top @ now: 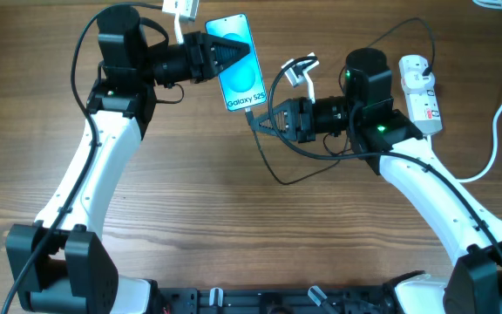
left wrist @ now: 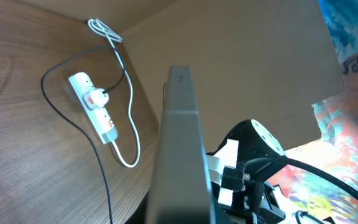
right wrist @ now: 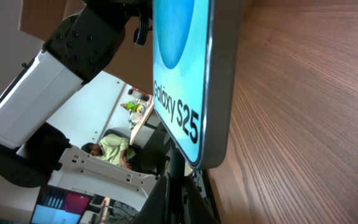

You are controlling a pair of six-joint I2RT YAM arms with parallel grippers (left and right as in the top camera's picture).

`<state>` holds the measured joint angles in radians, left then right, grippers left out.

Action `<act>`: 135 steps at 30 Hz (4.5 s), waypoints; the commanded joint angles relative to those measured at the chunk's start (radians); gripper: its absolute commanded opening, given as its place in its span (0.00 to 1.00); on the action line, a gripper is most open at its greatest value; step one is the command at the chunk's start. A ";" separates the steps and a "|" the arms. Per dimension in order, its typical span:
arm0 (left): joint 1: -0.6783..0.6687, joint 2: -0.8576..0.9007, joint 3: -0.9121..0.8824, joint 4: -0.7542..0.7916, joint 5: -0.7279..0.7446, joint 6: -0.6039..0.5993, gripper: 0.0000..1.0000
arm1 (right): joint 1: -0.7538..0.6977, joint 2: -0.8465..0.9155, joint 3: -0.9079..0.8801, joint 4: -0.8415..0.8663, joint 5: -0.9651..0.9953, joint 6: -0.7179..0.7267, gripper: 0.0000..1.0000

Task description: Plug charger to phone and switch on socket

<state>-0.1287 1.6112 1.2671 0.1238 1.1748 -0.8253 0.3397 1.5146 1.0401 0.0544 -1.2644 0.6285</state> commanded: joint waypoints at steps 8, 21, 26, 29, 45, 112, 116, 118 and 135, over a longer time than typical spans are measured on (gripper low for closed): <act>0.002 -0.005 0.016 0.001 0.010 -0.028 0.04 | -0.019 0.011 0.012 0.101 0.042 0.116 0.04; 0.027 -0.005 0.016 0.037 -0.036 -0.085 0.04 | 0.060 0.026 0.012 0.187 0.209 0.182 0.05; 0.153 -0.005 0.016 0.103 -0.040 -0.179 0.04 | -0.027 0.024 -0.013 0.237 0.303 0.344 0.04; 0.148 -0.005 0.016 0.128 -0.054 -0.186 0.04 | -0.022 0.025 -0.095 0.474 0.284 0.484 0.04; 0.095 -0.005 0.016 0.158 -0.087 -0.208 0.04 | 0.054 0.031 -0.182 0.750 0.217 0.631 0.04; 0.069 -0.005 0.016 0.131 -0.043 -0.200 0.04 | 0.054 0.034 -0.182 0.777 0.218 0.623 0.04; 0.069 -0.005 0.016 0.130 -0.043 -0.200 0.04 | 0.054 0.033 -0.182 0.805 0.214 0.631 0.04; 0.069 -0.005 0.016 0.130 -0.043 -0.200 0.04 | 0.054 0.034 -0.182 0.804 0.219 0.631 0.04; 0.069 -0.005 0.016 0.130 -0.043 -0.200 0.04 | 0.046 0.034 -0.182 0.782 0.229 0.631 0.04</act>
<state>-0.0582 1.6115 1.2697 0.2470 1.1130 -1.0313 0.3920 1.5375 0.8558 0.8310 -1.0313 1.2564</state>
